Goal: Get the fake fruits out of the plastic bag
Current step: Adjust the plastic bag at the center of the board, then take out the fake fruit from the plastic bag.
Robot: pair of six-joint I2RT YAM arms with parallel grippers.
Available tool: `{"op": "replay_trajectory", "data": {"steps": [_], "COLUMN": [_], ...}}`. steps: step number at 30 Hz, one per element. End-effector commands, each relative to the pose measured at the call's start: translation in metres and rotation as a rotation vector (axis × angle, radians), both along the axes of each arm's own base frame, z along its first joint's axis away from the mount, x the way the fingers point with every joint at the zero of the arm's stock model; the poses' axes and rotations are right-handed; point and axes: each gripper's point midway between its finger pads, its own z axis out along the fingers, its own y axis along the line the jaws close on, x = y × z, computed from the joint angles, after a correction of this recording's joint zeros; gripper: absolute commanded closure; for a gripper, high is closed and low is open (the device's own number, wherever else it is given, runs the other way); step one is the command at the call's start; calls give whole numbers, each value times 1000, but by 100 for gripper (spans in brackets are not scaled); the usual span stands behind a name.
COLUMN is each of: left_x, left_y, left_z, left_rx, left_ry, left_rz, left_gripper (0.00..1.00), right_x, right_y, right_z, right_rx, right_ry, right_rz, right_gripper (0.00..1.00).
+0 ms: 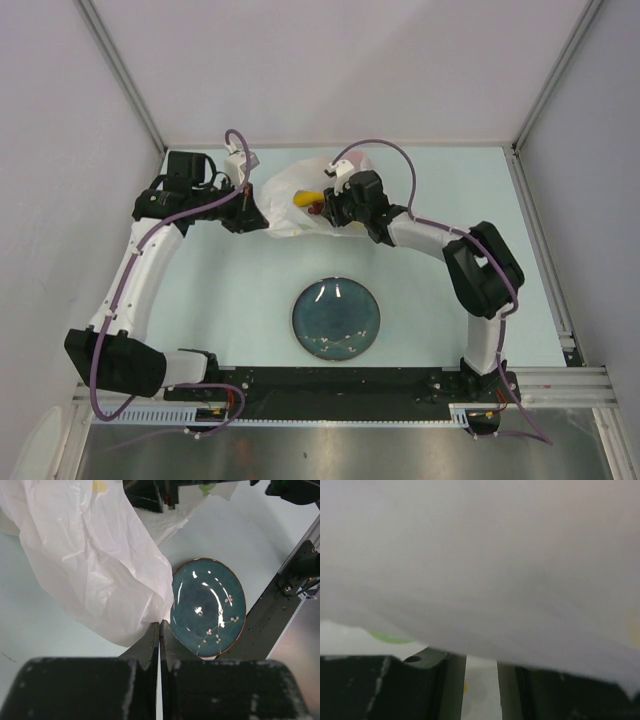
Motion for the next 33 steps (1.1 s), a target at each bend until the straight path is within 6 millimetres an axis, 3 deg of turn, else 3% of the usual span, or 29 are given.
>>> {"op": "replay_trajectory", "data": {"steps": [1,3,4,10,21,33], "left_x": [-7,-11,-12,-14,-11,-6], "left_y": [-7,-7,-6,-4,0,4], "left_z": [10,9,6,1,-3,-5], "left_rx": [-50,-53,-47,-29,-26,-12], "left_ry": [-17,-11,-4,-4,12,16], "left_rz": [-36,-42,-45,-44,-32,-11], "left_gripper": [100,100,100,100,100,100], "right_x": [51,62,68,89,115,114], "right_y": [5,4,5,4,5,-8], "right_z": [33,22,25,-2,-21,-52], "right_rx": [40,-1,-5,-65,-85,-117], "right_ry": [-137,-152,-169,-168,-156,-83], "right_rz": [-79,-92,-97,-129,-163,-181], "right_gripper": [68,67,66,54,52,59]}}
